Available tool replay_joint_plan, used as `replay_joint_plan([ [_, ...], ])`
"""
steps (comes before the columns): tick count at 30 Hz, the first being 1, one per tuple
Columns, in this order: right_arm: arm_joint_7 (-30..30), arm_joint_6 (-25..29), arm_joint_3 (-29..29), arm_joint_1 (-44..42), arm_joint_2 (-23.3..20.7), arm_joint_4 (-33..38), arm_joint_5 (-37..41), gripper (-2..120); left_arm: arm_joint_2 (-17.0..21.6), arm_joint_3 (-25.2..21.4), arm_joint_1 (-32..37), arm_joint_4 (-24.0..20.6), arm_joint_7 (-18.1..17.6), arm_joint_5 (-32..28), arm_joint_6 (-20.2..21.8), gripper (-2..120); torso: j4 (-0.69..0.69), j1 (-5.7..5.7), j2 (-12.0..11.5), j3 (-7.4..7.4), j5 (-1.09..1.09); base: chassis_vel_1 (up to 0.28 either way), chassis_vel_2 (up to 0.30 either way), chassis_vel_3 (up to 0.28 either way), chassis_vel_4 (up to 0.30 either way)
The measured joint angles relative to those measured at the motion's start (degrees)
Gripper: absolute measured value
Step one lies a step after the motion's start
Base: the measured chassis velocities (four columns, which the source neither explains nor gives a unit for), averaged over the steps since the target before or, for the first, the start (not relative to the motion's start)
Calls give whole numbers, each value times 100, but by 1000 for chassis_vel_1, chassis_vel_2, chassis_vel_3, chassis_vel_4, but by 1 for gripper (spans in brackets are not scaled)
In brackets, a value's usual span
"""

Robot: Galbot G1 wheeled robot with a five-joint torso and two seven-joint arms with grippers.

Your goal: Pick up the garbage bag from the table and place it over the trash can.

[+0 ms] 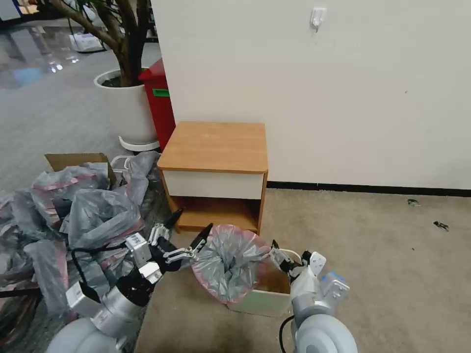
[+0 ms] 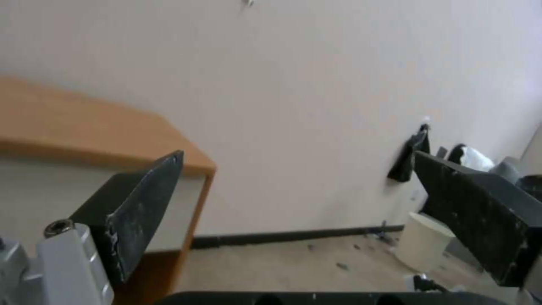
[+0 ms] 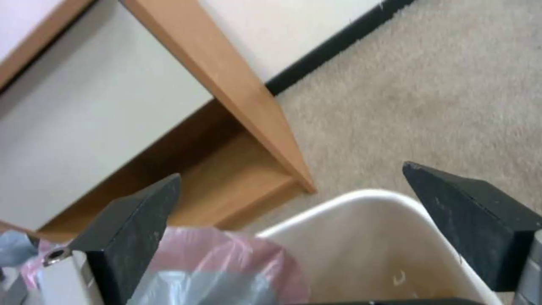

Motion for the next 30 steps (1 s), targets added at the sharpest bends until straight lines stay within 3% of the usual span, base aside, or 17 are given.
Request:
replay_joint_plan([
  [2,-36,65,6,-20,32,3,-65,100,47,132,-74,-3,-169,-186,225,100,0,0,0,0,0,0,0,0,0],
  [6,-129,230,4,-162,140,70,-332,100,71,676,-419,105,-864,-839,1272,100,0,0,0,0,0,0,0,0,0],
  [8,-147,255,24,-194,159,104,-367,100,58,750,-487,144,-1041,-862,1414,100,0,0,0,0,0,0,0,0,0],
  [10,-176,314,132,-276,197,211,-436,100,-3,879,-611,152,-1650,-610,1836,100,0,0,0,0,-1,0,0,0,0],
  [12,-181,332,163,-296,202,236,-459,100,-10,894,-625,130,-1797,-503,1969,100,0,0,0,0,-1,0,0,0,0],
  [14,-209,441,275,-400,225,316,-588,100,-20,944,-714,57,-2257,-41,2564,100,0,0,0,0,0,0,0,0,0],
  [15,-209,441,275,-400,225,316,-588,100,-20,944,-714,57,-2257,-41,2564,100,0,0,0,0,0,0,0,0,0],
  [21,-222,637,346,-602,394,418,-856,100,-100,1055,-1061,75,-3116,126,3506,91,0,0,0,0,0,0,0,0,0],
  [30,-225,795,412,-758,516,550,-1099,100,-118,1238,-1466,449,-3300,356,4038,91,1,1,0,0,0,0,0,0,0],
])
